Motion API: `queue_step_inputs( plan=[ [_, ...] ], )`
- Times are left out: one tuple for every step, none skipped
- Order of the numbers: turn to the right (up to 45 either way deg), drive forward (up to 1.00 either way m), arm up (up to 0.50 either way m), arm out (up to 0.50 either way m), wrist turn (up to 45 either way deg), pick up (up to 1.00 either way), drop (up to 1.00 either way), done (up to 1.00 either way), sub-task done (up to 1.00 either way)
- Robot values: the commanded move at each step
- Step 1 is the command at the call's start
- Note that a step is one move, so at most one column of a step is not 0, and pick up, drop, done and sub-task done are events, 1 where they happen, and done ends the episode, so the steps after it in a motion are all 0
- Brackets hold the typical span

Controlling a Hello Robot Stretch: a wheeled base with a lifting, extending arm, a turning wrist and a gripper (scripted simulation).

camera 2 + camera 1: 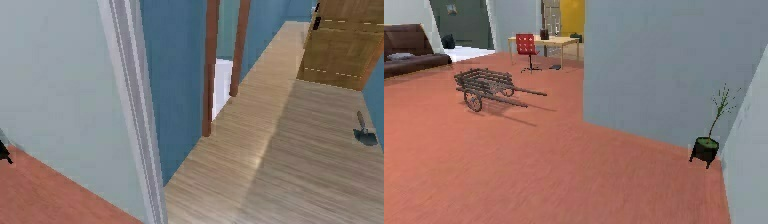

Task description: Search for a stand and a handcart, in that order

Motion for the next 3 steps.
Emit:
queue_step_inputs(
  plan=[
    [3.0,0.00,0.00,0.00,0.0,0.00,0.00,0.00,0.00],
    [0.0,0.25,0.00,0.00,0.0,0.00,0.00,0.00,0.00],
    [-12.0,0.00,0.00,0.00,0.0,0.00,0.00,0.00,0.00]
  ],
)
